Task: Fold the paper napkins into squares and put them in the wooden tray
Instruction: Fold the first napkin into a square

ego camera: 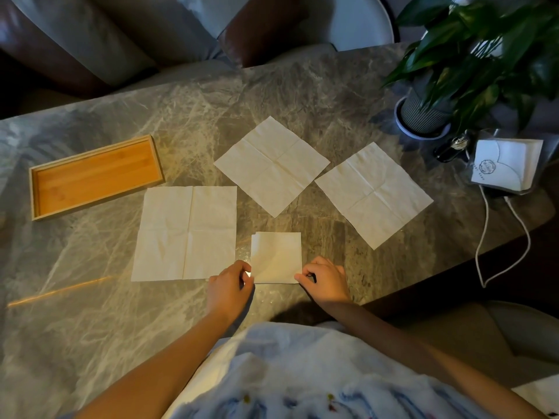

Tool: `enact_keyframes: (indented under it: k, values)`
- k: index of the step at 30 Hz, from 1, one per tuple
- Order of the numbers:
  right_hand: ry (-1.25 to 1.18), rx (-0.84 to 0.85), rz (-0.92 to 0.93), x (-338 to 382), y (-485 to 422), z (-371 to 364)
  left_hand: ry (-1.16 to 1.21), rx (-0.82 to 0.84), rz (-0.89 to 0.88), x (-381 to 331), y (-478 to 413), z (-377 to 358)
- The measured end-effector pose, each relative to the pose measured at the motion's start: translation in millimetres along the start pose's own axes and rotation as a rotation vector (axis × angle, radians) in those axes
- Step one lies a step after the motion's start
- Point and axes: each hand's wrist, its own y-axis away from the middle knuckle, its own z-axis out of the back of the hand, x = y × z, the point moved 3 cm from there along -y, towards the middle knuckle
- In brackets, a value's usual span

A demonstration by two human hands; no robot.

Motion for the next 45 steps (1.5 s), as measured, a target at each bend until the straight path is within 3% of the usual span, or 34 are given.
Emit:
enact_keyframes:
  k: [5, 9, 11, 13, 17, 27, 45]
  values:
    - [-0.024, -0.070, 0.005, 5.3, 2.2, 4.2, -0.065, 0.017, -0.037, 3.0, -3.0, -3.0]
    - [0.086, -0.199, 0.149, 15.5, -1.8, 15.5, -0.251, -0.087, -0.359, -8.0, -6.4, 2.8]
    - [0.238, -0.143, 0.309, 27.9, -7.3, 14.0, -0.433, -0.074, -0.548, -17.1, -8.6, 0.3]
    - [0.359, -0.030, 0.409, 38.8, -12.7, 2.7, -0.593, -0.001, -0.605, -22.0, -11.2, -5.7]
    - [0.462, 0.161, 0.335, 37.3, -22.1, -22.5, -0.676, 0.170, -0.485, -7.6, -19.4, -25.1]
    - [0.535, 0.201, 0.331, 21.0, -27.7, -17.7, -0.720, 0.148, -0.268, 13.2, -26.3, -32.4]
    - [0.520, 0.236, 0.319, 21.6, -23.1, -6.1, -0.701, 0.174, -0.247, 12.8, -15.5, -25.1]
